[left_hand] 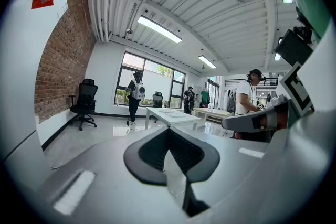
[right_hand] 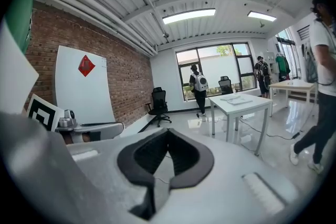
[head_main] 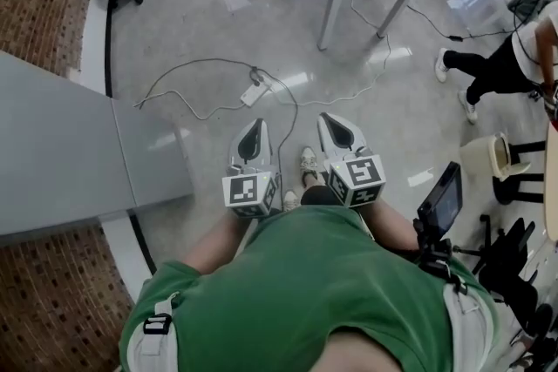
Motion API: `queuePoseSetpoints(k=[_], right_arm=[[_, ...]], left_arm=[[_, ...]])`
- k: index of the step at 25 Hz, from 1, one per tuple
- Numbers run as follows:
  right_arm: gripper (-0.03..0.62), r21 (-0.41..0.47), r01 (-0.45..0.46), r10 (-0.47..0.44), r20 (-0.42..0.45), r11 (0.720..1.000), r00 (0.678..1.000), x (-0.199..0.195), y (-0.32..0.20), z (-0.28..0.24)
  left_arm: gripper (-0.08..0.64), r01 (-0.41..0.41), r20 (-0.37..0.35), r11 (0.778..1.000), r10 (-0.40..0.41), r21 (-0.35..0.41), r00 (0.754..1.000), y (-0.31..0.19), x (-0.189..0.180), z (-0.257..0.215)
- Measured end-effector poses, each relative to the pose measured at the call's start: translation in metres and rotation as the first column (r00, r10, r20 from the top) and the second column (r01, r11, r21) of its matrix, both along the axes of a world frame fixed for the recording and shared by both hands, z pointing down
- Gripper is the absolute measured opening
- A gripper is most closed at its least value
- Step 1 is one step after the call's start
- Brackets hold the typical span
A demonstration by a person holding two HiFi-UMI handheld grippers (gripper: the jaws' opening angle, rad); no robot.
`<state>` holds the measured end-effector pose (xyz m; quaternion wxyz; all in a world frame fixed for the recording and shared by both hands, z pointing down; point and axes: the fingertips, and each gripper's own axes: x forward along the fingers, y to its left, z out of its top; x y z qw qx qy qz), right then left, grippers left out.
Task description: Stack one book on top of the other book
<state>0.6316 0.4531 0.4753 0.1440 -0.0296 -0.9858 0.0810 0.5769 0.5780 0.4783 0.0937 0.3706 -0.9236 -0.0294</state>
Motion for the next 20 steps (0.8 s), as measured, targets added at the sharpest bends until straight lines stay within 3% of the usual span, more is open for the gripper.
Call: queuePoseSetpoints(k=[11, 20], right_arm=[[0.003, -0.064, 0.095, -0.095, 0.007, 0.993, 0.995, -0.095, -0.044, -0.006], [0.003, -0.111, 0.169, -0.168, 0.017, 0.979, 0.986, -0.142, -0.064, 0.014]], left_arm=[[0.008, 0.085, 0.039, 0.995, -0.083, -0.052, 0.996, -0.051, -0.079, -0.016], [0.008, 0.121, 0.044, 0.985, -0.117, -0.121, 0.992, -0.076, -0.114, -0.010]])
